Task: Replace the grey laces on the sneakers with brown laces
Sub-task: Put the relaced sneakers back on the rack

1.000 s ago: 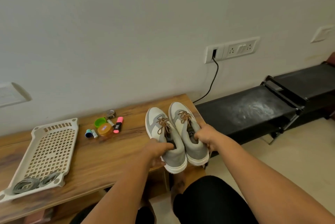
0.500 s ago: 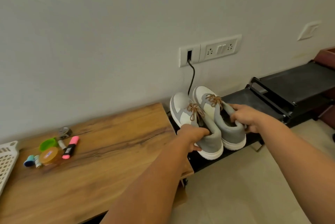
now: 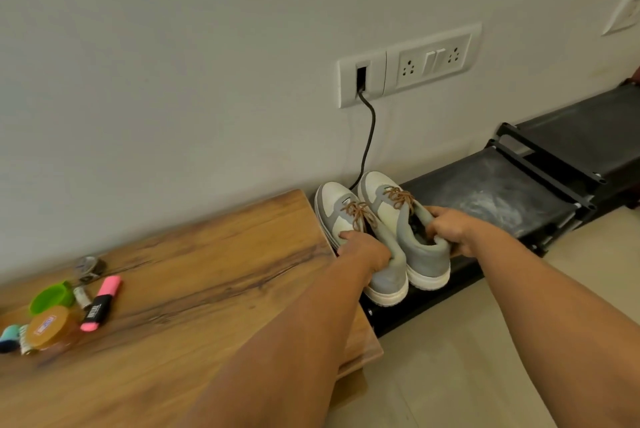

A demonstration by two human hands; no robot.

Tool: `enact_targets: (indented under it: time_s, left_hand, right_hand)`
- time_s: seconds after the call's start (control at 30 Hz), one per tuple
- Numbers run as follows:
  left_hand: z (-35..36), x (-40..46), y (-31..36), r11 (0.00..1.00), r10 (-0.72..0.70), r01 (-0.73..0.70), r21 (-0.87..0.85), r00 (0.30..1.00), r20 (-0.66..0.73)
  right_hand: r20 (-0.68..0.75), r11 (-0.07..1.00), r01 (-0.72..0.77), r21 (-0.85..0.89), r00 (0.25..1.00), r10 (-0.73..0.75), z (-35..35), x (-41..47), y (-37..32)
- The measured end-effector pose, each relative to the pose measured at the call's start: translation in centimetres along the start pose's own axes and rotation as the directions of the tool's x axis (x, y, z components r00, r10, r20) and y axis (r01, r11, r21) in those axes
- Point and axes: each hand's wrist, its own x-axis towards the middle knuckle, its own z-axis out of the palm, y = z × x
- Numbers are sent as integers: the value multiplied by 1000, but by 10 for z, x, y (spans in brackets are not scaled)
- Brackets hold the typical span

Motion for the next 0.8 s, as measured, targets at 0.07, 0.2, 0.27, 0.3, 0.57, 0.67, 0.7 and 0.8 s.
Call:
enact_targets:
  time_s: [0.07, 0.2, 0.27, 0.3, 0.57, 0.67, 0.7, 0.8]
  left_hand:
    - [-4, -5, -1, 999, 48, -49, 8, 999, 22]
    - [-21, -32, -9, 978, 157, -161, 129, 987, 45]
    - [-36, -53, -17, 956, 272, -268, 116, 962, -20]
    - [-49, -66, -24, 940, 332, -324, 108, 941, -64]
    - [-209, -144, -153, 943, 334, -290, 165, 837, -434]
    - [-262, -161, -227, 969, 239, -174, 176, 842, -484]
    - [-280, -164, -255, 973, 208, -125, 195, 844, -494]
    - [-322, -165, -318, 963, 144, 8, 268, 827, -544]
  right_hand:
    - [11, 999, 5, -35, 1000, -5, -1, -4, -3]
    - [-227, 949, 76, -305, 962, -150, 12, -22, -24]
    - [-370, 896, 153, -416, 872, -321, 30, -39, -40]
    - [-396, 870, 226, -437, 821, -412, 43, -48, -47]
    - [-37, 724, 573, -386, 774, -632, 231, -158, -108]
    - [86, 703, 605, -373, 777, -623, 305, -187, -117]
    - [131, 702, 616, -358, 777, -615, 332, -194, -118]
    - [276, 634, 662, -400, 747, -605, 392, -198, -116]
